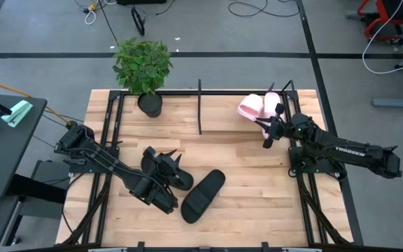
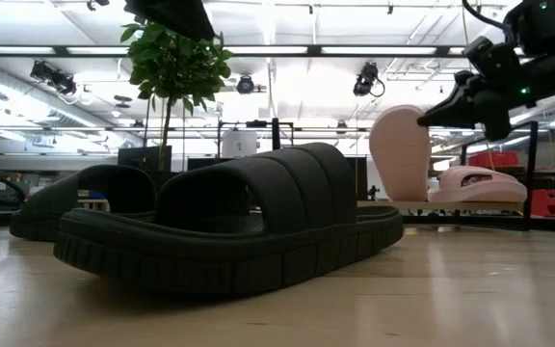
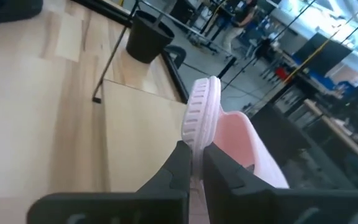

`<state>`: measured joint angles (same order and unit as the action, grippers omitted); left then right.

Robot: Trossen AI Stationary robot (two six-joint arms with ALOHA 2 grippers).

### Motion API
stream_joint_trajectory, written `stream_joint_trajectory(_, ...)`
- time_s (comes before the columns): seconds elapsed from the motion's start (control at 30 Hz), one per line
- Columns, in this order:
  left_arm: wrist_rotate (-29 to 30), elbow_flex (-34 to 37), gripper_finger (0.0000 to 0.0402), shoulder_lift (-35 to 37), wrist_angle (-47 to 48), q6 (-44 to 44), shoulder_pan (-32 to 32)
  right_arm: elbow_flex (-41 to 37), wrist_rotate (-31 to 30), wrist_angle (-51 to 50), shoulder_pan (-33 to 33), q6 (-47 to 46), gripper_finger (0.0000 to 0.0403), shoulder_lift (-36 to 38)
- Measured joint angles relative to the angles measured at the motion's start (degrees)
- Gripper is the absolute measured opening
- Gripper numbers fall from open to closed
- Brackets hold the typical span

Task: Pick and place slides into the shelf
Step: Put the pink slide on the shelf

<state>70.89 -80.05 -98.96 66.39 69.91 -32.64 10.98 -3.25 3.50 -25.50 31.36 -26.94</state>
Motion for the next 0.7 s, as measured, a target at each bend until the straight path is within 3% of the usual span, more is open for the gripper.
stream_joint_trajectory(0.7, 0.0, 0.0, 0.0107, 0.0, -0.1, 0.0, 0.0, 0.0, 1.7, -6.7, 0.3, -22.6, 0.002, -4.7)
